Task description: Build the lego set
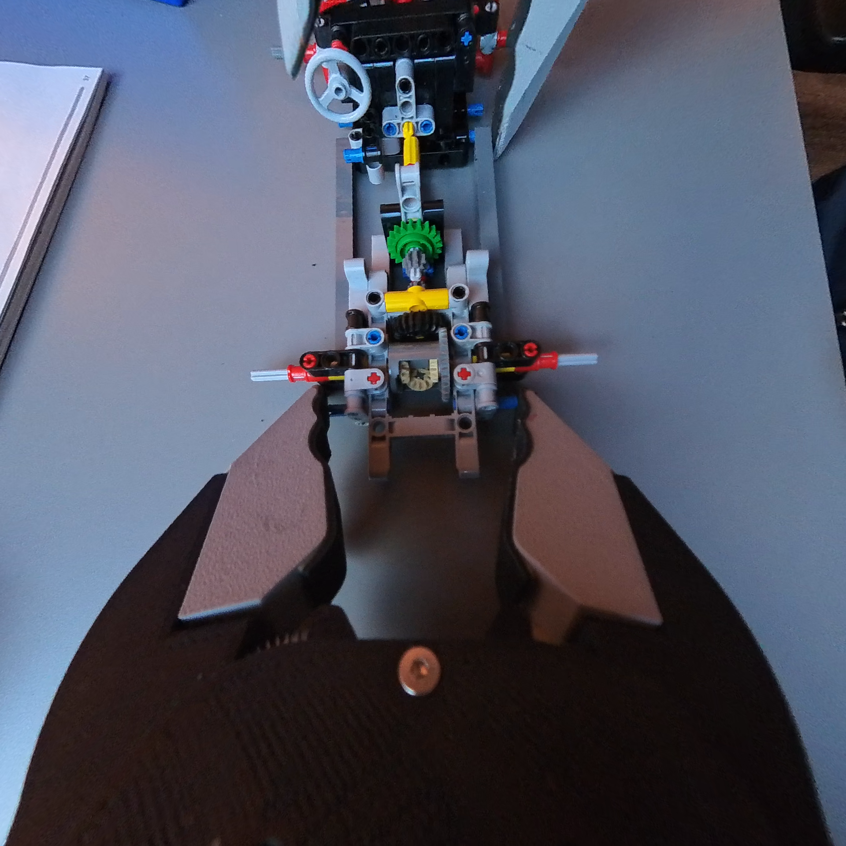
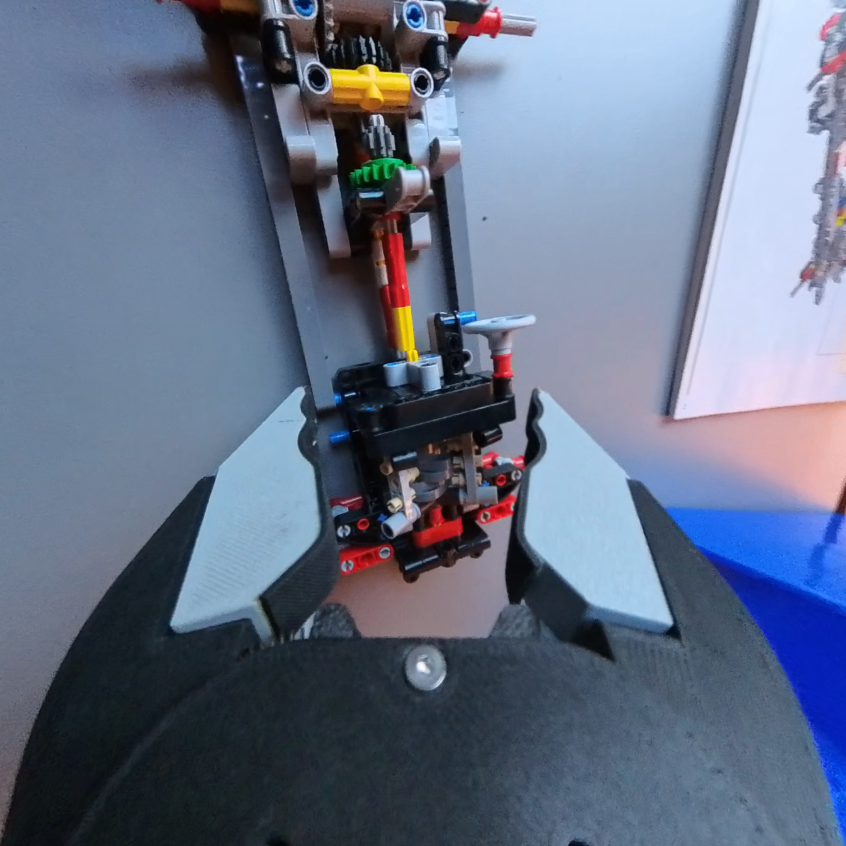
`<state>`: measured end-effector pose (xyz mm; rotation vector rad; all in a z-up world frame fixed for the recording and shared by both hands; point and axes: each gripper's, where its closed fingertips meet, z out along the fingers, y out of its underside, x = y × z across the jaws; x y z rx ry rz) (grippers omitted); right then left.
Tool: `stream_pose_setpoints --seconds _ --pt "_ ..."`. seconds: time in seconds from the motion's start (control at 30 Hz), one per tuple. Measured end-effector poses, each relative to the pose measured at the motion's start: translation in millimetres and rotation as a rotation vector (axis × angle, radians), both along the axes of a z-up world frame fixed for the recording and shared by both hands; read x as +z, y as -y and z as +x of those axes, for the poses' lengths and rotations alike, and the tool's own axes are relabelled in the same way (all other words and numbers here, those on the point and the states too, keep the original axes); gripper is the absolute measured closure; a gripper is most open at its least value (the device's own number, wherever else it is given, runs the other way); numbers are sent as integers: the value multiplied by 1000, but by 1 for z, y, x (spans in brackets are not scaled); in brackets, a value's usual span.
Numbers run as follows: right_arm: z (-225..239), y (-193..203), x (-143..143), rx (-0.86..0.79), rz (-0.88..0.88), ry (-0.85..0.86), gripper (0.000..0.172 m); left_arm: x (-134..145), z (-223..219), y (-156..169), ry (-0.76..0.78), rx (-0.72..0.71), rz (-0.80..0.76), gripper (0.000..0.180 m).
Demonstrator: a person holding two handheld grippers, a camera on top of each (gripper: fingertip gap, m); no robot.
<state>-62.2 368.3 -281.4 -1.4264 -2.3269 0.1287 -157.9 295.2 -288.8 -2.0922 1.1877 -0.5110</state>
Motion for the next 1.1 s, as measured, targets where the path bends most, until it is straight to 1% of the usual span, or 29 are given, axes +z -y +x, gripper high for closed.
stream_pose_setpoints --seconds 0.07,0.17,0.23,0.33,0.47,0.63,0.7,0.77,0.8,0.87,0.93,1.03,1.1 --pt "1 4 -4 24 -74 25 89 0 0 0 0 0 0 100" --pt "1 5 -9 27 -203 38 89 0 0 0 0 0 0 100" --pt "0 6 -11 49 -235 48 90 0 0 0 0 -1 0 100" --pt "1 5 -11 77 -225 81 97 0 0 0 -3 -1 3 100" --pt "2 5 -11 82 -226 92 99 0 0 0 -3 0 3 100" --pt "-3 5 -10 88 -279 25 96 0 0 -1 -1 9 0 100" --pt "-3 6 -11 75 -275 22 94 0 0 -1 0 12 -2 100" --pt "-5 7 -9 64 -248 -3 88 0 0 -1 0 11 -1 100" --pt "-7 8 -7 66 -228 -26 90 0 0 -1 0 11 -1 100" --pt "-11 12 3 61 -229 -91 91 0 0 -1 0 11 -1 100" --pt "-15 17 21 41 -264 -183 92 0 0 -1 1 14 -2 100" --pt "-21 17 58 -8 -336 -378 92 0 0 0 0 19 -1 100" --pt "-24 8 86 -57 -366 -553 93 0 0 0 0 22 -1 100"
